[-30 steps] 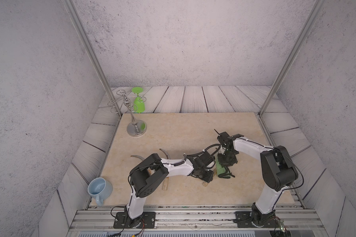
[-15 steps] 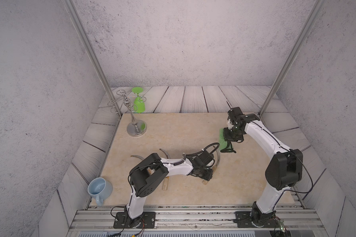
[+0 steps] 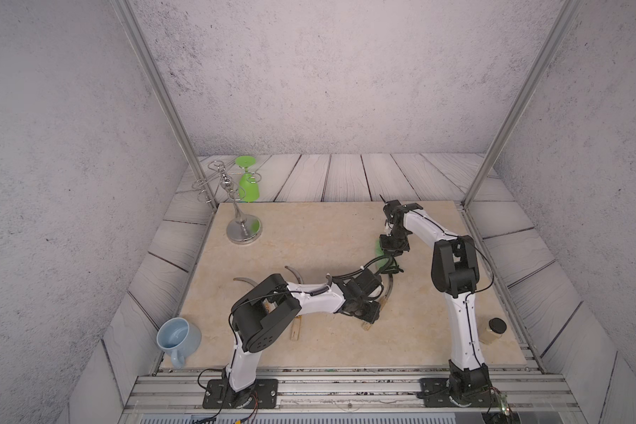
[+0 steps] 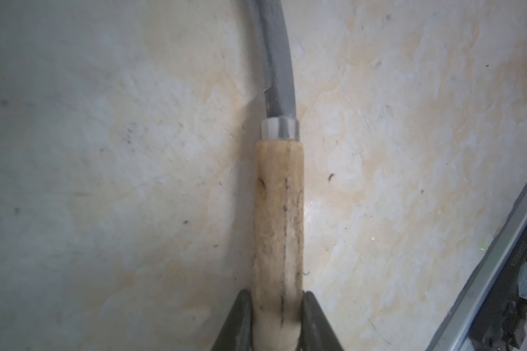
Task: Wipe small sickles with rags
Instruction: Wipe the small sickle at the center of the board.
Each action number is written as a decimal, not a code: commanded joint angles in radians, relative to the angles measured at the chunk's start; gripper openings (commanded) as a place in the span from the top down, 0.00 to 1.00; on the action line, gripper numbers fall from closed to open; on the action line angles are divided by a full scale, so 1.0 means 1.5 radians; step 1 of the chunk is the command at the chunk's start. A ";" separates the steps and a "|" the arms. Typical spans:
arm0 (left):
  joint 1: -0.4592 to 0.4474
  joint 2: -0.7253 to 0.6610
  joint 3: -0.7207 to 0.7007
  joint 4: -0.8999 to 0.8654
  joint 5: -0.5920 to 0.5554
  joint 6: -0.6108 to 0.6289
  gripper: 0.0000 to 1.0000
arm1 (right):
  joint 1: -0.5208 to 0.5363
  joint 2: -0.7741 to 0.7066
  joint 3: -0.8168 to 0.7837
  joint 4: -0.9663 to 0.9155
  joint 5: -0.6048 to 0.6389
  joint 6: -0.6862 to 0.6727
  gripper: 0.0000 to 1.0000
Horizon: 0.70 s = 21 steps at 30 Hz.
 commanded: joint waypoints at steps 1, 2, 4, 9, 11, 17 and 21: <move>0.002 0.020 0.002 -0.033 -0.004 -0.006 0.90 | 0.005 0.007 -0.054 -0.035 0.011 -0.007 0.79; 0.002 0.019 0.002 -0.033 -0.007 -0.007 0.90 | 0.006 -0.009 -0.087 -0.022 0.013 -0.005 0.79; 0.002 0.021 0.004 -0.035 -0.010 -0.008 0.90 | 0.008 -0.047 -0.151 0.004 0.013 -0.002 0.79; 0.002 0.023 0.012 -0.036 -0.019 -0.010 0.90 | 0.024 -0.154 -0.328 0.070 0.003 0.012 0.79; 0.003 0.023 0.015 -0.035 -0.023 -0.010 0.90 | 0.036 -0.187 -0.386 0.089 0.005 0.020 0.79; 0.003 0.026 0.018 -0.036 -0.030 -0.011 0.90 | 0.079 -0.285 -0.542 0.162 -0.015 0.066 0.79; 0.002 0.025 0.015 -0.036 -0.032 -0.011 0.90 | 0.096 -0.339 -0.619 0.215 -0.064 0.097 0.79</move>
